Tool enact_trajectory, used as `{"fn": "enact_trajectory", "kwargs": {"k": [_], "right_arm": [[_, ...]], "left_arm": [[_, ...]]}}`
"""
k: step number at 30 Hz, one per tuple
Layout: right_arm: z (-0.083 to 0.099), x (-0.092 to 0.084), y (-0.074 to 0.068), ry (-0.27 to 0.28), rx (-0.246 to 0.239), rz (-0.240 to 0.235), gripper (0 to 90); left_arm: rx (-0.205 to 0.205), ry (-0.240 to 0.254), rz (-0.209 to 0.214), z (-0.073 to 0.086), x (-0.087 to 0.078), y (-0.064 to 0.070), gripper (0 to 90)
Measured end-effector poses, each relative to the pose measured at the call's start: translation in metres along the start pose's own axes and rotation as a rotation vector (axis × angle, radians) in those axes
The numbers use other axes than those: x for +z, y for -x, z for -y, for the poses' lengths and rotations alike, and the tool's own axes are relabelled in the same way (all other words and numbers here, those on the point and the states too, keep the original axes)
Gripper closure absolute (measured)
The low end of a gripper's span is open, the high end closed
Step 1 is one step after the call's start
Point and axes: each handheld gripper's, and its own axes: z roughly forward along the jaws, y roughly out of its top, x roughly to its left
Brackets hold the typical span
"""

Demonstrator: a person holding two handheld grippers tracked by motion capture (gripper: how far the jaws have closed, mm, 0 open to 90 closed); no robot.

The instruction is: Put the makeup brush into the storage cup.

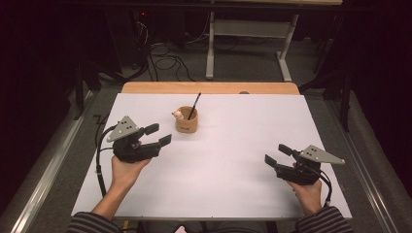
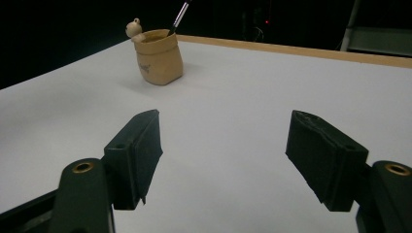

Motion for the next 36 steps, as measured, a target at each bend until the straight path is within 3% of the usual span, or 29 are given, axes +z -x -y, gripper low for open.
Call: {"fn": "enact_trajectory", "kwargs": {"k": [6, 13, 20, 36], "right_arm": [[0.0, 0.001, 0.0, -0.002, 0.003, -0.004, 30.0], [0.0, 0.001, 0.0, -0.001, 0.006, -0.003, 30.0], [0.0, 0.001, 0.0, -0.008, 0.009, 0.002, 30.0], [0.001, 0.002, -0.001, -0.012, 0.012, 0.01, 30.0]], "left_arm": [[-0.017, -0.012, -0.002, 0.006, -0.001, -0.001, 38.9], [-0.03, 0.009, -0.01, 0.011, -0.005, -0.001, 38.9], [-0.056, 0.003, -0.018, 0.027, -0.008, -0.004, 38.9], [-0.098, 0.0, -0.027, 0.047, -0.016, -0.009, 38.2]]}}
